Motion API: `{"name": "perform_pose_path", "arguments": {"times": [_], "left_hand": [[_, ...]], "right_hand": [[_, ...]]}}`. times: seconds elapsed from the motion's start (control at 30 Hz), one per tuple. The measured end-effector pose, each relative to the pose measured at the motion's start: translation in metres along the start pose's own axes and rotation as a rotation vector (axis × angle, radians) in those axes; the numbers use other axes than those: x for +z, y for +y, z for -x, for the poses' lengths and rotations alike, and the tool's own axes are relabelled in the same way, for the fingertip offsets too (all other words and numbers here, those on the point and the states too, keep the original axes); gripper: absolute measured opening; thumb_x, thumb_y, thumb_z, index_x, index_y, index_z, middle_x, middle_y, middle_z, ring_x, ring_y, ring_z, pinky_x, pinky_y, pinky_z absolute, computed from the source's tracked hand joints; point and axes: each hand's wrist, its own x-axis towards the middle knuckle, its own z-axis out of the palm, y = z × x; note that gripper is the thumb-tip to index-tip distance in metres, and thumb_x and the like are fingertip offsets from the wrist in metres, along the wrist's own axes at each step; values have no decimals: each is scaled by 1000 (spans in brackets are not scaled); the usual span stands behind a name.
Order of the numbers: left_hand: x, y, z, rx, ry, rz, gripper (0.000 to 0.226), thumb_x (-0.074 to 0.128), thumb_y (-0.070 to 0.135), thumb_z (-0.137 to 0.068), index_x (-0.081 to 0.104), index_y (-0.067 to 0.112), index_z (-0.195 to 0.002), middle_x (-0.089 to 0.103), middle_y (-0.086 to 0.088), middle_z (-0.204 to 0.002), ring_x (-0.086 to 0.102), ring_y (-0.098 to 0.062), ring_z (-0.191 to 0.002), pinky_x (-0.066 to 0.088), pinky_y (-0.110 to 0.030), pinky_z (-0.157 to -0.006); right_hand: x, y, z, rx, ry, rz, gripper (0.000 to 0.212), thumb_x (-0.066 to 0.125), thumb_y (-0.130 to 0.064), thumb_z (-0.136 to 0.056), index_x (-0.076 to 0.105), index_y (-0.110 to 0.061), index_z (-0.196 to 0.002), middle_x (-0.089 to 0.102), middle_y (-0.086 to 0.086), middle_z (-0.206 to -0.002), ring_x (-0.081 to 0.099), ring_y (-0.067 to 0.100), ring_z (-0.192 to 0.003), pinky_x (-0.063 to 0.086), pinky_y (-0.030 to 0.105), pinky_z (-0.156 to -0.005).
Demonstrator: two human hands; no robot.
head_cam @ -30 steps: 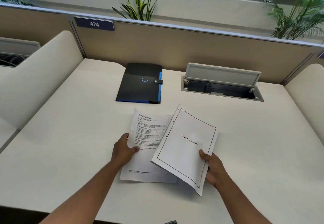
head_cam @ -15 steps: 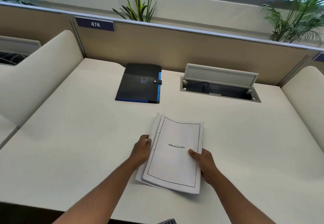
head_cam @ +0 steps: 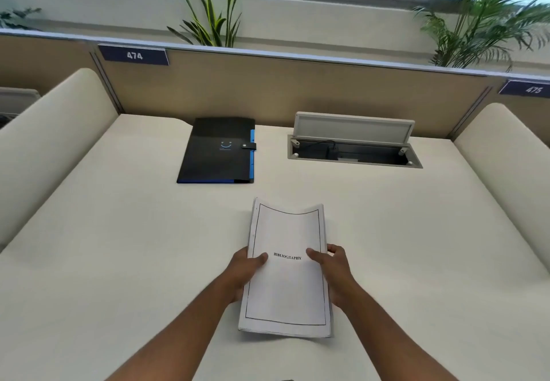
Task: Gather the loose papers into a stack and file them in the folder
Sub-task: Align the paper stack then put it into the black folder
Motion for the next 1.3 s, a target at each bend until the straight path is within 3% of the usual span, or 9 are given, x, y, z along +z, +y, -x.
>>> {"name": "perform_pose_path", "arguments": {"times": [0.13, 0.33, 0.47, 0.6, 0.77, 0.9, 1.1, 1.23, 1.3], "left_hand": [[1, 13, 3, 20, -86, 33, 33, 63, 16, -95, 59, 11, -128, 71, -12, -117, 69, -33, -105, 53, -56, -93], [3, 52, 13, 121, -218, 14, 44, 73, 20, -86, 60, 9, -126, 71, -14, -116, 68, -34, -108, 52, -54, -95], [15, 81, 23, 333, -157, -55, 58, 80, 27, -77, 58, 12, -128, 71, -10, -117, 68, -27, -106, 55, -48, -94], [13, 106, 32, 610, -120, -150, 47, 82, 38, -73, 64, 27, -116, 73, 2, -107, 69, -18, -99, 60, -32, -76], [21, 106, 31, 711, -1, -180, 36, 81, 31, -75, 67, 50, -102, 73, 16, -99, 67, -6, -97, 57, -19, -69], [22, 103, 34, 757, 26, -161, 45, 78, 25, -81, 64, 65, -97, 71, 25, -95, 67, 2, -93, 53, -13, -66], [23, 106, 31, 756, 52, -123, 27, 74, 38, -77, 68, 57, -95, 73, 17, -94, 69, -12, -92, 56, -19, -66], [26, 104, 30, 707, 61, -123, 26, 75, 43, -73, 65, 43, -97, 72, 21, -92, 68, -2, -91, 56, -19, -63], [24, 105, 28, 731, 67, -88, 19, 74, 41, -75, 70, 43, -93, 74, 14, -93, 70, -11, -90, 57, -22, -63]], "right_hand": [[-18, -16, -3, 138, -174, -191, 48, 86, -15, -81, 67, -2, -123, 79, 17, -110, 79, 32, -91, 63, 40, -68], [-21, -37, 4, -57, -396, -277, 50, 83, -12, -82, 69, -3, -129, 75, 20, -123, 73, 40, -112, 62, 50, -89], [-9, -67, 15, -335, -302, -288, 49, 85, -15, -79, 70, -5, -125, 77, 17, -119, 74, 37, -111, 62, 46, -89], [-14, -97, 22, -603, -265, -265, 43, 87, -19, -78, 73, -10, -118, 78, 15, -113, 76, 27, -100, 61, 34, -79], [-5, -94, 27, -597, -231, -219, 43, 90, -20, -70, 78, -32, -110, 80, 4, -109, 77, 16, -98, 61, 26, -76], [-7, -96, 27, -625, -186, -221, 28, 85, -19, -73, 82, -31, -99, 82, 1, -98, 76, 11, -87, 59, 23, -71], [-6, -98, 25, -634, -170, -208, 23, 86, -22, -72, 83, -26, -95, 82, 5, -97, 77, 16, -85, 59, 29, -72], [1, -95, 26, -634, -213, -159, 32, 88, -18, -73, 81, -32, -102, 81, 5, -103, 78, 20, -91, 61, 29, -73], [-1, -96, 25, -645, -173, -202, 24, 87, -20, -73, 82, -27, -96, 81, 6, -98, 77, 20, -85, 60, 30, -71]]}}
